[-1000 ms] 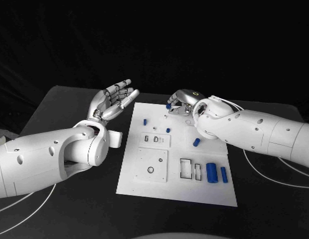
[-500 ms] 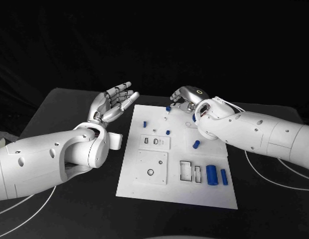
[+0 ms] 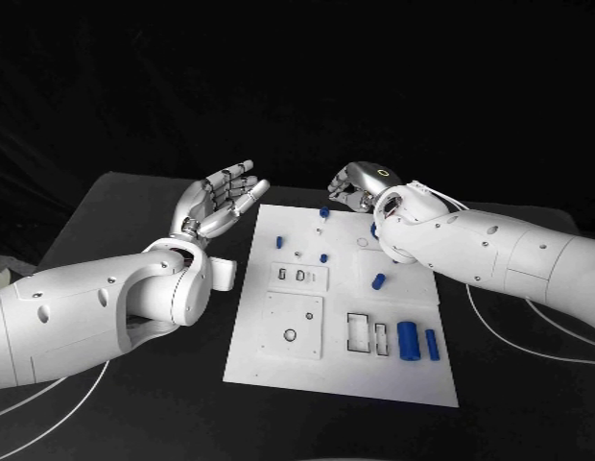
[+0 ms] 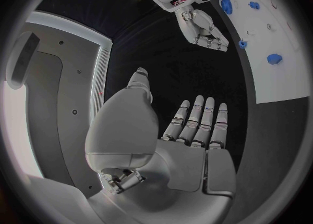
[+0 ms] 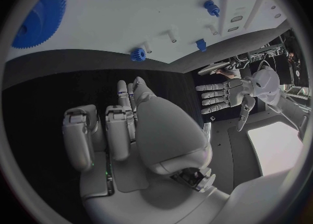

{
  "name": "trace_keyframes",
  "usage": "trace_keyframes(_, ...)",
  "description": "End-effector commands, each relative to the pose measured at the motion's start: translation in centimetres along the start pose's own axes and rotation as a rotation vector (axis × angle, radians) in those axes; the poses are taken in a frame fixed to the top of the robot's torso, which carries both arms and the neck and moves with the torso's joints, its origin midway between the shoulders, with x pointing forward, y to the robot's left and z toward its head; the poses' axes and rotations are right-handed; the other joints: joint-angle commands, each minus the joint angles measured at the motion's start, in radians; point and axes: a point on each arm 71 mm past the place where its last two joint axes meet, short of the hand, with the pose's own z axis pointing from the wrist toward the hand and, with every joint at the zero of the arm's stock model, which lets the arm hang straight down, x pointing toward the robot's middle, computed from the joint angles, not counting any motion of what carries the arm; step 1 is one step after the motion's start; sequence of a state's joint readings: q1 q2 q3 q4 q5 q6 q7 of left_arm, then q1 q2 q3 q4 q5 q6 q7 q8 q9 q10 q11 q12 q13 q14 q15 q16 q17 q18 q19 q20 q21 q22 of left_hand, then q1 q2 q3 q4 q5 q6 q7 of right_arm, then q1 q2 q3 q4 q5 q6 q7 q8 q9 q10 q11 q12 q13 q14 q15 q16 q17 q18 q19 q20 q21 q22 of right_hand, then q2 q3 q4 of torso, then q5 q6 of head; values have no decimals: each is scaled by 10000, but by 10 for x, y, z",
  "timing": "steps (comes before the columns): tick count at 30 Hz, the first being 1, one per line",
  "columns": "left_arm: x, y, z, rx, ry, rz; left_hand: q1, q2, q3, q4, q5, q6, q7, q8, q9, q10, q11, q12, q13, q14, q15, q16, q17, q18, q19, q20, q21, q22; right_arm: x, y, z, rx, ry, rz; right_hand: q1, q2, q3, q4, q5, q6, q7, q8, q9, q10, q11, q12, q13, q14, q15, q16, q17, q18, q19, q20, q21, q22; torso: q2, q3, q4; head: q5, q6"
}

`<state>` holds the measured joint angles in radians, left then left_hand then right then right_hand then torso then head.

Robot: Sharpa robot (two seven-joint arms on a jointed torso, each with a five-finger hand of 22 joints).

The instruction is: Assemble the parts on the task board

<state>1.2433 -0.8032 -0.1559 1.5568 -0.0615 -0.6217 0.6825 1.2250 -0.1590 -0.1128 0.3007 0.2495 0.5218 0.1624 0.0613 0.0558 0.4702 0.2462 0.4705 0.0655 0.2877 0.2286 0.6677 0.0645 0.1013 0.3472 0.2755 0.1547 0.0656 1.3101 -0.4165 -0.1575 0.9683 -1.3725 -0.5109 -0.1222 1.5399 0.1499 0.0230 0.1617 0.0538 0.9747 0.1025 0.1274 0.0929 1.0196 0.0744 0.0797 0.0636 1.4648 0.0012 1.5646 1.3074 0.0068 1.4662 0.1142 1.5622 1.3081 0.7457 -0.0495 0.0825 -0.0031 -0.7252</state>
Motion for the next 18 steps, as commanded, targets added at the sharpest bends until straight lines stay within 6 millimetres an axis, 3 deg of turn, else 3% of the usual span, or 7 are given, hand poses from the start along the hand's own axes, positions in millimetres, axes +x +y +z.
trace_keyframes(1, 2, -3, 1, 256, 106, -14, 20, 152, 60, -5, -55, 73, 1180, 37, 16, 88, -10, -13, -4, -17, -9, 23, 13, 179, -59, -16, -26, -10, 4, -1, 2, 175, 766, -147, -21, 47, 58, 28, -53, 103, 11, 36, 7, 96, 11, -41, -11, 1060, -106, 62, 2634, 7, 847, -72, -42, 2370, 5, 5, 9, 17, 17)
trace_keyframes(18, 5, -6, 4, 304, 162, -47, 30, 220, 107, -9, -73, 102, 1182, 45, 18, 97, -10, -9, -5, -11, -7, 31, 12, 181, -62, -13, -19, -11, 11, 4, 13, 337, 1226, -255, -74, -54, 48, 142, -59, 207, -35, -21, -16, 255, -26, -101, -17, 1060, -177, 62, 2634, 10, 838, -168, -49, 2359, -6, 9, 0, 99, 54)
